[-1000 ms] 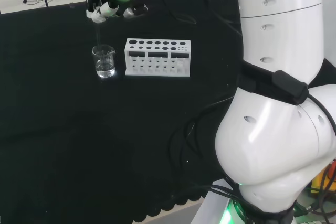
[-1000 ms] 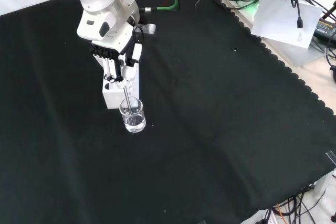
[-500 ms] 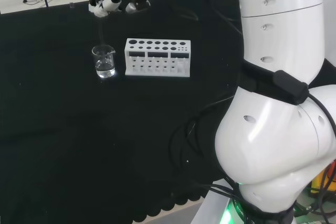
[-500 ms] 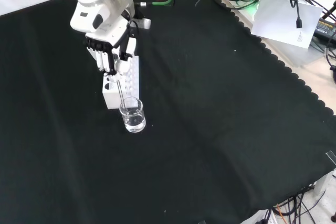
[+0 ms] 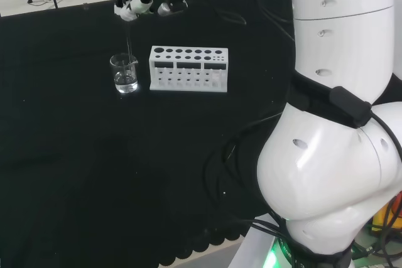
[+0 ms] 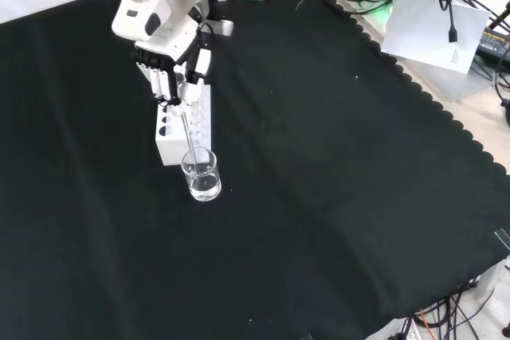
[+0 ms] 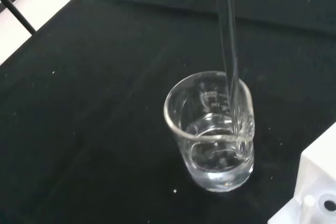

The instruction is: Stir in the beaker to the left of the white test tube rack with the glass rod.

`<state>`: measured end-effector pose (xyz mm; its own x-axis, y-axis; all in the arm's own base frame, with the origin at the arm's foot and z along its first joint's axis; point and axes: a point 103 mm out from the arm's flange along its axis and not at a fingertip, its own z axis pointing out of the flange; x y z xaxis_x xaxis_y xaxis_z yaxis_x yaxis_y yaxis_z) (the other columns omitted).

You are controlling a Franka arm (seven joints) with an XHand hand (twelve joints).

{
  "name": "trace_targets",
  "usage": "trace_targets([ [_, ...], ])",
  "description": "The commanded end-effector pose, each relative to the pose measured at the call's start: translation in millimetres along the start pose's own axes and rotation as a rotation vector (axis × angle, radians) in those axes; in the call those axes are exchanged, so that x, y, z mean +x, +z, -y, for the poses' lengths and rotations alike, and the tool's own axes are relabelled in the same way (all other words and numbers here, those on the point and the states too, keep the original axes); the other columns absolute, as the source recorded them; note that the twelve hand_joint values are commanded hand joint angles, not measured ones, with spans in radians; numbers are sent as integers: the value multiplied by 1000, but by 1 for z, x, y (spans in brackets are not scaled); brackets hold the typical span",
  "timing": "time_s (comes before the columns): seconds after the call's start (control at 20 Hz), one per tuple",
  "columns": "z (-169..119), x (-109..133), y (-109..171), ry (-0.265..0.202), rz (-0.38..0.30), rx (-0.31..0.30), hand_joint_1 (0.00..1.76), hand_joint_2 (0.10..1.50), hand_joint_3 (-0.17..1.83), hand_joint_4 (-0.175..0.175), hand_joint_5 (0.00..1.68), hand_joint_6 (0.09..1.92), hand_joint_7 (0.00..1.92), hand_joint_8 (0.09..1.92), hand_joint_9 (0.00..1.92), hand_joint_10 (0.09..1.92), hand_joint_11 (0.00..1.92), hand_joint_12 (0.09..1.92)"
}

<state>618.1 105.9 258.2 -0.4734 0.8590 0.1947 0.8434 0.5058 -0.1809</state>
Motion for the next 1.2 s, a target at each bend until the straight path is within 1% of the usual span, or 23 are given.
trace_targets([
  [0.05,4,30,10,-15,4,19,1301,1079,-37,-175,1214,292,1073,1185,1544,1032,1575,934],
  [0.15,-3,41,14,-34,2,23,1301,1079,-37,-175,1215,292,1074,1184,1545,1033,1576,935],
  [0.3,-19,49,14,-60,-1,19,1301,1079,-36,-175,1215,291,1074,1183,1545,1032,1576,935],
  [0.4,-28,48,12,-66,-1,15,1301,1078,-36,-175,1215,291,1074,1184,1545,1032,1576,935],
  [0.5,-37,40,9,-67,-1,11,1301,1078,-35,-175,1215,290,1073,1184,1545,1032,1576,936],
  [0.6,-42,26,7,-57,-5,8,1301,1078,-35,-175,1215,290,1073,1184,1545,1032,1576,936],
  [0.7,-39,11,4,-35,-10,4,1301,1078,-35,-175,1215,290,1074,1183,1545,1033,1576,936],
  [0.8,-35,2,2,-20,-13,3,1301,1077,-35,-175,1216,290,1075,1182,1545,1033,1576,936],
  [0.9,-23,-7,-1,3,-12,1,1302,1077,-34,-175,1216,290,1076,1180,1546,1033,1577,937],
  [1.1,-5,-12,-3,29,-10,-1,1302,1076,-34,-175,1217,289,1077,1179,1547,1033,1577,938],
  [1.2,2,-9,-4,38,-5,0,1302,1076,-34,-175,1218,288,1077,1178,1547,1033,1577,938],
])
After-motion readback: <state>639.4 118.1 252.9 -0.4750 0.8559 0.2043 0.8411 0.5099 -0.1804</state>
